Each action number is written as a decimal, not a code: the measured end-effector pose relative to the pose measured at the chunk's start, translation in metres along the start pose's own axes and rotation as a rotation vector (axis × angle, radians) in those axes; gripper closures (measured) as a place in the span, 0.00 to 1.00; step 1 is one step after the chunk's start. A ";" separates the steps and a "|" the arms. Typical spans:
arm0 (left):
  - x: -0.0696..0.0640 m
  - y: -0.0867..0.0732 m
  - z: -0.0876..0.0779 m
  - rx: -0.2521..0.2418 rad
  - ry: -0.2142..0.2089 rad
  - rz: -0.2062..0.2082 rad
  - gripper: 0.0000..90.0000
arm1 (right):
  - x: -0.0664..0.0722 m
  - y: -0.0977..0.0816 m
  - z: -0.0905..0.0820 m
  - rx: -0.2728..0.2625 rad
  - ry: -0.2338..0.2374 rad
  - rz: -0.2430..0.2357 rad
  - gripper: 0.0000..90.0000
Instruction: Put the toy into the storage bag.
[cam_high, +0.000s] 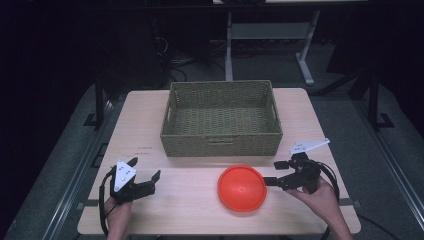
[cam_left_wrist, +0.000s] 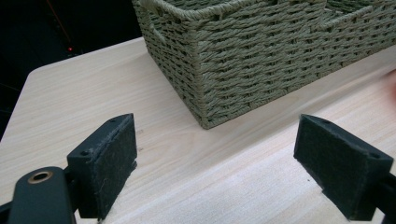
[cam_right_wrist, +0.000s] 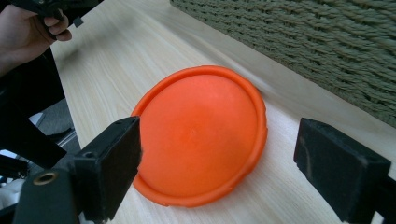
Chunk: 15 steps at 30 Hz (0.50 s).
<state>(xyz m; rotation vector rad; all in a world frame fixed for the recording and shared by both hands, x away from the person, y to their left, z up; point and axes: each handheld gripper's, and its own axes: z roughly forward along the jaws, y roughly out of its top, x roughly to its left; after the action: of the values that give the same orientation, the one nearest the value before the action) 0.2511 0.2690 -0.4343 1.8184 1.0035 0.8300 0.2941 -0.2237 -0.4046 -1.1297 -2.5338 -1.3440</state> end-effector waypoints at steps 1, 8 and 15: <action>0.000 0.000 0.000 -0.001 0.001 0.002 0.14 | 0.000 0.001 0.002 0.005 0.000 0.001 0.16; 0.000 0.000 0.000 -0.003 0.004 0.003 0.14 | 0.000 0.005 0.021 0.067 0.011 -0.005 0.18; 0.000 0.000 -0.001 -0.003 0.003 0.010 0.14 | -0.003 0.004 0.039 0.121 0.023 0.000 0.23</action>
<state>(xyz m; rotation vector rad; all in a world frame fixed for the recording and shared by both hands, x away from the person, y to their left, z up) 0.2507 0.2693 -0.4336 1.8209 0.9956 0.8402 0.3095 -0.1945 -0.4268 -1.0861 -2.5594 -1.1778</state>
